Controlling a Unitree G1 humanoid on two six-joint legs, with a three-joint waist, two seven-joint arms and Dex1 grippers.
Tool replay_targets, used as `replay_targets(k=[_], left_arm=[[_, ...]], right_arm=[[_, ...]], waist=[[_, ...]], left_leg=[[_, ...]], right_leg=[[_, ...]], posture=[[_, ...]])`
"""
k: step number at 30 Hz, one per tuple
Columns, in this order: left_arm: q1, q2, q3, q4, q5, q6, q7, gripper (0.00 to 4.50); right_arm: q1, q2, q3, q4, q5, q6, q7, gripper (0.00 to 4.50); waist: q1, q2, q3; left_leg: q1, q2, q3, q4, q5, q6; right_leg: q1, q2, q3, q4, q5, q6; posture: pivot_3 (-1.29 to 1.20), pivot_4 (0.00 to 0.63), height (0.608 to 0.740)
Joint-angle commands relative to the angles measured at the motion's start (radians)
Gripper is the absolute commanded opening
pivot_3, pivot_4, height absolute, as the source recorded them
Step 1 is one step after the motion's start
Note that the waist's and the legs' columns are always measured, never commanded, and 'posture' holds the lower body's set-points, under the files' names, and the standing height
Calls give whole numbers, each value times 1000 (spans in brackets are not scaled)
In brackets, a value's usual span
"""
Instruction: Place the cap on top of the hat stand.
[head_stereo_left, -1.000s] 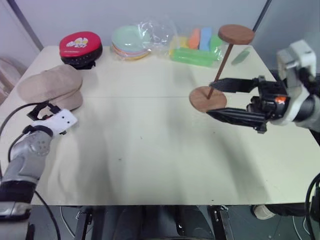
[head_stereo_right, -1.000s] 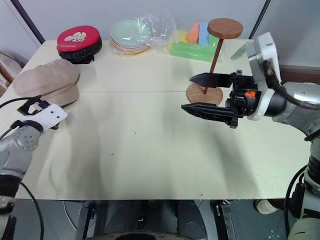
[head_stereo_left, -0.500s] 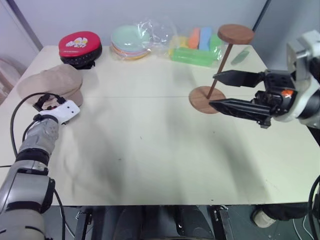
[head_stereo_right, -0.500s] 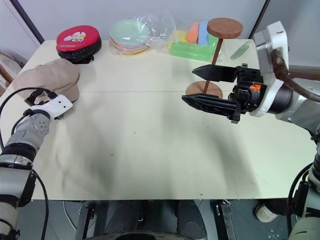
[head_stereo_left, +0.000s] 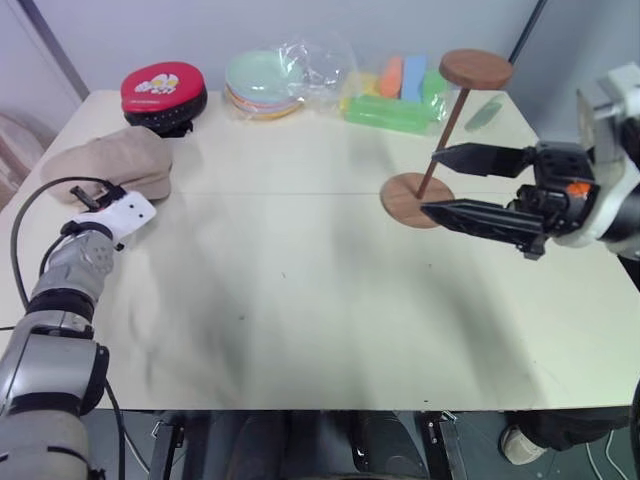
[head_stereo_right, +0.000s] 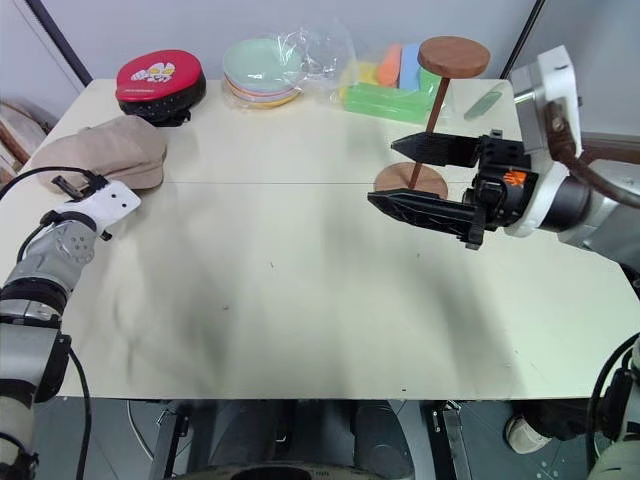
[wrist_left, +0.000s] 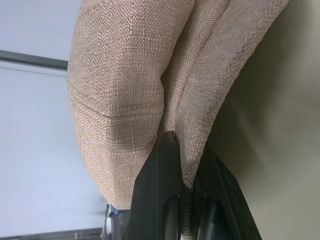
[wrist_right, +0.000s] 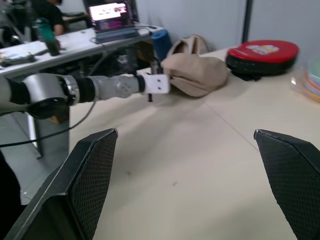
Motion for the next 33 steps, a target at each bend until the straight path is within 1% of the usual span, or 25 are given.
replay_targets(k=[1,3,5,7,10,14,18,22,29,33], left_arm=[[-94,47,31,-171,-31,-76,-8,24],[-134,47,51,-313,-59,-103,-50,24],[-177,28,70,-464,-89,-107,-92,24],[-207,0,83,-559,-118,-100,-123,24],[-280,-89,74,-670,-165,-120,-171,24],[-338,-225,19,-722,-208,-223,-236,24],[-383,-345,-49,-664,-169,-362,-227,24],[-429,-448,-115,-515,-98,-477,-176,24],[-514,-548,-224,-209,67,-543,-13,24],[-539,-596,-275,-100,129,-570,62,24]], right_arm=[[10,-41,-68,14,-54,-40,-12,4500],[36,-68,-117,31,-68,-37,-7,4500],[71,-100,-178,48,-81,-29,5,4500],[102,-121,-231,61,-86,-22,17,4500],[161,-147,-336,82,-96,-6,33,4500],[230,-165,-460,79,-110,22,37,4500],[285,-149,-555,41,-82,59,11,4500],[341,-110,-614,-20,-32,82,-29,4500],[398,-65,-646,-82,68,74,-127,4500],[407,-60,-638,-86,100,54,-165,4500]], waist=[[3,-1,0],[12,-2,0],[23,-2,0],[25,-2,0],[24,-1,0],[20,-1,-1],[17,0,-1],[16,0,-1],[19,0,-1],[22,0,-1]], left_leg=[[-2,0,-1,1,0,0],[-5,0,-3,3,0,0],[-13,-1,-4,7,0,0],[-19,-1,-6,13,-1,1],[-19,-3,-5,15,-2,3],[-15,-4,-4,16,-2,4],[-13,-4,-3,16,-2,4],[-13,-4,-2,16,-2,4],[-12,-5,-1,16,-2,4],[-13,-5,-1,17,-2,5]], right_leg=[[-1,0,-1,0,0,0],[-2,0,-2,0,0,0],[-7,0,-3,0,1,2],[-9,0,-5,0,2,2],[-8,-2,-4,-1,3,4],[-4,-1,-4,-1,3,5],[-3,0,-2,0,3,5],[-3,1,-1,0,3,5],[-3,1,0,0,4,6],[-3,1,0,0,4,7]], posture=[[0,150,740],[0,150,740],[0,150,740],[0,150,740],[0,150,740],[0,150,740],[0,150,740],[0,150,740],[0,150,740],[0,150,740]])
